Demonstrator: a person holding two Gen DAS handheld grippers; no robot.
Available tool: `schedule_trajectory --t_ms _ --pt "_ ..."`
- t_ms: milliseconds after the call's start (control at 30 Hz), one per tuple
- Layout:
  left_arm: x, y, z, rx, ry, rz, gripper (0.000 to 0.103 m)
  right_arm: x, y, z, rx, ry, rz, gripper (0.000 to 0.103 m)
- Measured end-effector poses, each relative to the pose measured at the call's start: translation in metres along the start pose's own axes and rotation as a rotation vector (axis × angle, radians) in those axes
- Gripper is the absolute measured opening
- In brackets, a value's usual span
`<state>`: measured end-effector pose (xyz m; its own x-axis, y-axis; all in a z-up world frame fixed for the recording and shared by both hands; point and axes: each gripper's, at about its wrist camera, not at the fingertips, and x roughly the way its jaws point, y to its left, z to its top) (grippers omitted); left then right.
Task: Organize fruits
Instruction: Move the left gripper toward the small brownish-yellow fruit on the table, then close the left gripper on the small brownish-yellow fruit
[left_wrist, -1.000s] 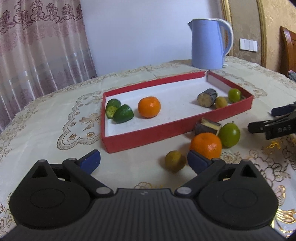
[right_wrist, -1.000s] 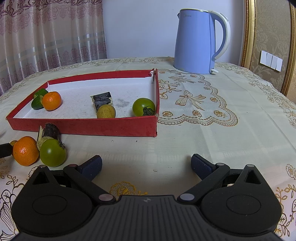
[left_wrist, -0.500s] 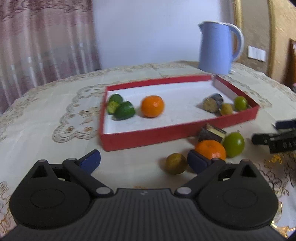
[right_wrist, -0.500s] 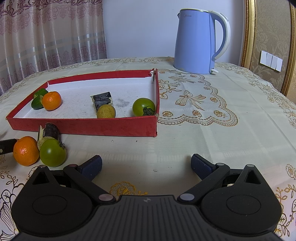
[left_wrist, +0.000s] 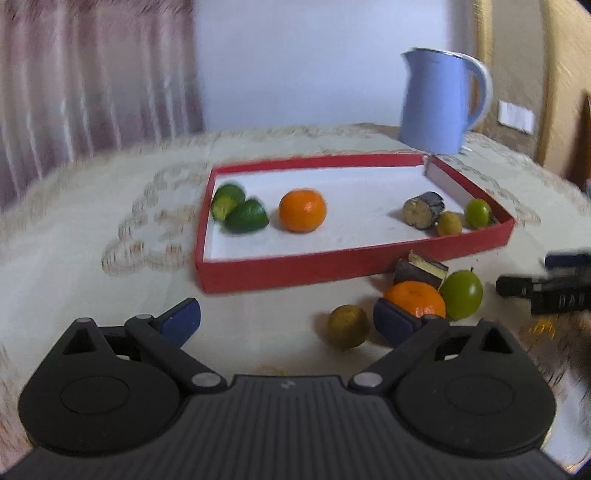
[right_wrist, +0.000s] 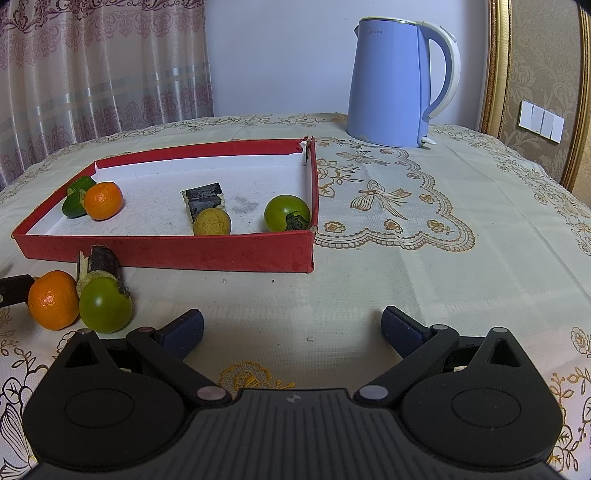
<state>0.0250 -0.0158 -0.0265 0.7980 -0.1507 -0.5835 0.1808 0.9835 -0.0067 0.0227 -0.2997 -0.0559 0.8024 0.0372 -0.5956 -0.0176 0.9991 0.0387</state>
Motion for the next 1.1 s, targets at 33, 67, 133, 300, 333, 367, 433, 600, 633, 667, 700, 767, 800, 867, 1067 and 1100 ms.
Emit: schedule_trajectory --t_ms 33,67,133,300,333,367,433,600,633,667,700,767,800,867,1067,1100 --pt "0.001 0.001 0.000 -0.037 0.017 0.006 0.100 0.000 0.000 0.000 0.000 0.000 0.000 0.103" --pt "0.003 0.001 -0.001 -0.046 0.030 0.019 0.099 0.000 0.000 0.000 0.000 0.000 0.000 0.103" --pt "0.007 -0.005 -0.003 -0.033 0.035 0.055 0.100 0.000 0.000 0.000 0.000 0.000 0.000 0.103" --pt "0.012 -0.014 -0.007 0.008 0.023 0.073 0.097 0.000 0.000 0.000 0.000 0.000 0.000 0.103" --pt "0.012 -0.013 -0.007 0.007 0.019 0.068 0.095 0.000 0.000 0.000 0.000 0.000 0.000 0.103" --pt "0.013 -0.012 -0.007 0.000 0.020 0.066 0.090 0.000 0.000 0.000 0.000 0.000 0.000 0.103" --pt "0.013 -0.013 -0.008 0.003 0.015 0.061 0.083 0.000 0.000 0.000 0.000 0.000 0.000 0.103" --pt "0.012 -0.019 -0.010 0.053 -0.001 0.036 0.070 0.000 0.000 0.000 0.000 0.000 0.000 0.103" --pt "0.012 -0.018 -0.010 0.049 -0.001 0.027 0.066 0.000 0.000 0.000 0.000 0.000 0.000 0.103" --pt "0.012 -0.018 -0.010 0.051 -0.003 0.014 0.058 0.000 0.000 0.000 0.000 0.000 0.000 0.103" --pt "0.011 -0.019 -0.010 0.061 -0.004 0.000 0.053 0.000 0.000 0.000 0.000 0.000 0.000 0.103" --pt "0.009 -0.023 -0.011 0.095 -0.007 -0.030 0.043 0.000 0.000 0.000 0.000 0.000 0.000 0.103" --pt "0.008 -0.026 -0.011 0.112 -0.012 -0.032 0.043 0.000 0.000 0.000 0.000 0.000 0.000 0.103" --pt "0.008 -0.028 -0.012 0.121 -0.018 -0.028 0.043 0.000 0.000 0.000 0.000 0.000 0.000 0.103" --pt "0.010 -0.024 -0.011 0.095 -0.011 -0.047 0.043 0.000 0.000 0.000 -0.001 0.000 -0.001 0.103" --pt "0.009 -0.025 -0.011 0.101 -0.012 -0.042 0.043 0.000 0.000 0.000 -0.001 0.000 -0.001 0.103"
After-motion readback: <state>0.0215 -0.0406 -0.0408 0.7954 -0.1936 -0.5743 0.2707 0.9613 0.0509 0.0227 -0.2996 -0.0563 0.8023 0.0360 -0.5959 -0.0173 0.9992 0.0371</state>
